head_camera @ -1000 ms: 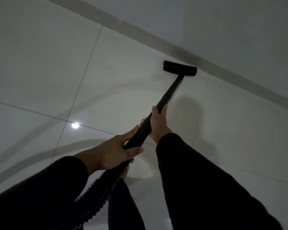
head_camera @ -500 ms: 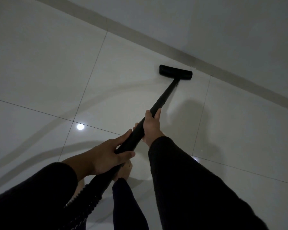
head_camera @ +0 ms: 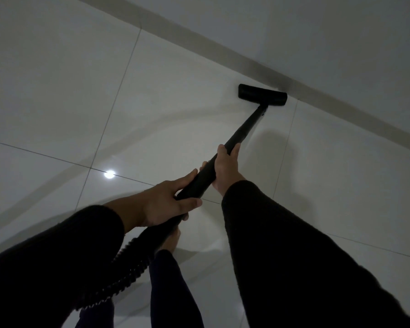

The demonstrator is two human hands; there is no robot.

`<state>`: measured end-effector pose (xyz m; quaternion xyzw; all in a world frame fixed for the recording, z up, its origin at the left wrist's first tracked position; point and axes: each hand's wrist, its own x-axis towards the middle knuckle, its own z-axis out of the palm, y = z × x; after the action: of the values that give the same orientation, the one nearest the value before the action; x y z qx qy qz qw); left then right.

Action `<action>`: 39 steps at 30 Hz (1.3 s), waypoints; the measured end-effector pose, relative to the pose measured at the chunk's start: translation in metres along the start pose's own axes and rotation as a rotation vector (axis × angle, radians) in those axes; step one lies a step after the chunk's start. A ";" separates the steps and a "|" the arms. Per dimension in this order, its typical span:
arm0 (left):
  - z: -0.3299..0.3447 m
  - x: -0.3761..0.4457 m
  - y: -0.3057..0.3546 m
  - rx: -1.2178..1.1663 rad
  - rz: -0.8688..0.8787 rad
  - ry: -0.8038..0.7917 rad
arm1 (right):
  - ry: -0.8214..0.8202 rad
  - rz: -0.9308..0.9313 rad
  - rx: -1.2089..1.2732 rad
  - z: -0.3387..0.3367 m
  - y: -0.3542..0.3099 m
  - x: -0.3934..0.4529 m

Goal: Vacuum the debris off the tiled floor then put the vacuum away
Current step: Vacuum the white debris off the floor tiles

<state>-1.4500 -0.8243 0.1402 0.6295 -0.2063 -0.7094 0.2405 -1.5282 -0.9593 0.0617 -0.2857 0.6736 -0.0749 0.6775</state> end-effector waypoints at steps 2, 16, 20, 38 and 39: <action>-0.003 0.005 0.003 -0.016 -0.011 0.001 | 0.013 0.001 0.013 0.001 -0.004 0.006; -0.048 -0.008 0.002 0.006 -0.014 0.051 | -0.005 0.024 0.076 0.048 -0.008 0.006; -0.065 -0.022 -0.006 0.064 -0.004 0.057 | -0.006 0.005 0.127 0.069 0.003 0.004; -0.148 -0.032 -0.021 0.316 -0.017 0.060 | -0.089 -0.019 -0.121 0.123 0.002 -0.003; -0.158 -0.037 -0.024 0.351 -0.024 0.069 | -0.133 -0.060 -0.252 0.128 0.004 -0.006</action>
<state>-1.2919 -0.7815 0.1358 0.6882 -0.3112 -0.6433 0.1256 -1.4071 -0.9162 0.0552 -0.3928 0.6226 0.0093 0.6767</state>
